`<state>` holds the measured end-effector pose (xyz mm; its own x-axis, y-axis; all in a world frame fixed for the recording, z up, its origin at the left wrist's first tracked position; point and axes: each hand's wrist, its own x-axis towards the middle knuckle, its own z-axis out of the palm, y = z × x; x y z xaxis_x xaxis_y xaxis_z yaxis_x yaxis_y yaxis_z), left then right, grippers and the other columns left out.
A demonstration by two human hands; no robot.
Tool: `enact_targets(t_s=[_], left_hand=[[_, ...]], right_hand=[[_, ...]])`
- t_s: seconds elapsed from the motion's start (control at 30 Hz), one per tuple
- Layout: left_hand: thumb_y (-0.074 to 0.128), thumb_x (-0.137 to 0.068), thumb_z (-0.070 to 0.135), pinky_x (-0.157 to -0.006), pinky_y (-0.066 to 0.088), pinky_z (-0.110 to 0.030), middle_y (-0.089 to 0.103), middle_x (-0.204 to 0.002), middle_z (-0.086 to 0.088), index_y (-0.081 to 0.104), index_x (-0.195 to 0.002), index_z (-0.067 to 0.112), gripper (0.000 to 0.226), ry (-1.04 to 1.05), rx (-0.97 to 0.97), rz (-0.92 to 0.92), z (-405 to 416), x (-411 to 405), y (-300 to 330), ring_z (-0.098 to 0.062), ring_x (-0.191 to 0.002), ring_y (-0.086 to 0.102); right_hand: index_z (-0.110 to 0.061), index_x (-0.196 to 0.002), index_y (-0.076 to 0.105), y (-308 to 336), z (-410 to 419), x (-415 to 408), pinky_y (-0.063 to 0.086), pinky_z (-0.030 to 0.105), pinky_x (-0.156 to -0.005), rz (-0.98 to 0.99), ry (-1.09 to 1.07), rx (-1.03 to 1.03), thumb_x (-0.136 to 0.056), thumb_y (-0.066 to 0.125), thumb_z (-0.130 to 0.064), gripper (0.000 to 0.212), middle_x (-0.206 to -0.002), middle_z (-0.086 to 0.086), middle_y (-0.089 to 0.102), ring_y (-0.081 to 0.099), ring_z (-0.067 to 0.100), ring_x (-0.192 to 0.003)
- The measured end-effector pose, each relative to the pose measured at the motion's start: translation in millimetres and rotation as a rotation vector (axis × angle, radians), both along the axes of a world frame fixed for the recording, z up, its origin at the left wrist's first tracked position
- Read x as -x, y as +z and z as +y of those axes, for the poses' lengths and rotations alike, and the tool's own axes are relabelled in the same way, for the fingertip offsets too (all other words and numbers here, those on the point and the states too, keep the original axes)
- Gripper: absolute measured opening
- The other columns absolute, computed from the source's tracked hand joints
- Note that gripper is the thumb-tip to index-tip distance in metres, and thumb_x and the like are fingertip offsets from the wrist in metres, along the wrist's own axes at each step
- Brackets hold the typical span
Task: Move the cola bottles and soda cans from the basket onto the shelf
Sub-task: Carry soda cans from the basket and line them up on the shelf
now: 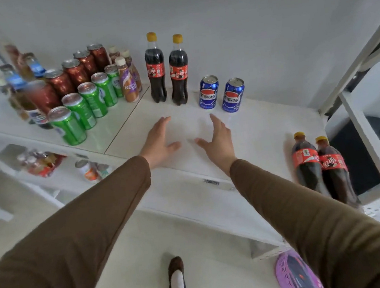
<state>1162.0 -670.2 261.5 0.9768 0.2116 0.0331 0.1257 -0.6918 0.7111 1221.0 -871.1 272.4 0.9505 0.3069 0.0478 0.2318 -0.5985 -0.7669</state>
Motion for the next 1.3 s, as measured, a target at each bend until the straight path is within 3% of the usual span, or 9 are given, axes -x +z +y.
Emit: enact_targets(t_s=[0.23,0.4,0.57,0.67,0.83,1.3], left_hand=[[0.067,-0.095,0.032,-0.123,0.012,-0.047,0.009,-0.169,-0.011,0.020,-0.160,0.021,0.081,0.178,-0.119,0.010,36,143,-8,-0.031,-0.156,0.005],[0.070,-0.092,0.035,-0.124,0.017,-0.045,0.020,-0.166,-0.012,0.025,-0.158,0.016,0.082,0.312,-0.254,0.014,85,244,-6,-0.033,-0.154,0.013],[0.064,-0.095,0.044,-0.125,0.008,-0.042,0.007,-0.170,-0.007,0.016,-0.161,0.021,0.085,0.484,-0.371,0.104,154,378,-18,-0.028,-0.157,0.002],[0.063,-0.095,0.047,-0.125,0.007,-0.042,0.006,-0.170,-0.008,0.014,-0.161,0.020,0.087,0.561,-0.407,0.198,197,465,-26,-0.030,-0.157,0.003],[0.060,-0.095,0.050,-0.125,0.008,-0.046,0.005,-0.170,-0.010,0.013,-0.161,0.018,0.087,0.659,-0.470,0.301,260,587,-36,-0.031,-0.156,0.002],[0.066,-0.092,0.047,-0.125,0.009,-0.050,0.011,-0.169,-0.011,0.020,-0.160,0.016,0.088,0.870,-0.431,0.409,430,763,-70,-0.032,-0.156,0.004]], right_hand=[[-0.026,-0.157,0.027,1,61,99,0.029,0.045,-0.119,-0.110,0.255,0.120,-0.091,0.071,-0.034,0.080,-0.164,0.003,0.027,0.023,0.027,-0.148],[-0.028,-0.157,0.026,3,126,177,0.026,0.048,-0.119,-0.214,0.439,0.234,-0.092,0.068,-0.036,0.078,-0.166,0.002,0.022,0.019,0.027,-0.149],[-0.028,-0.156,0.028,-3,219,284,0.026,0.049,-0.118,-0.268,0.607,0.312,-0.089,0.071,-0.037,0.080,-0.164,0.002,0.025,0.022,0.031,-0.147],[-0.029,-0.156,0.028,-14,277,364,0.018,0.050,-0.121,-0.275,0.716,0.329,-0.089,0.071,-0.038,0.081,-0.166,0.001,0.020,0.017,0.030,-0.151],[-0.029,-0.156,0.028,-33,358,481,0.022,0.053,-0.120,-0.302,0.866,0.350,-0.090,0.071,-0.039,0.080,-0.166,0.003,0.021,0.017,0.032,-0.151],[-0.027,-0.158,0.025,-75,584,638,0.024,0.049,-0.120,-0.326,1.150,0.385,-0.092,0.068,-0.039,0.080,-0.167,0.004,0.018,0.016,0.031,-0.152]])
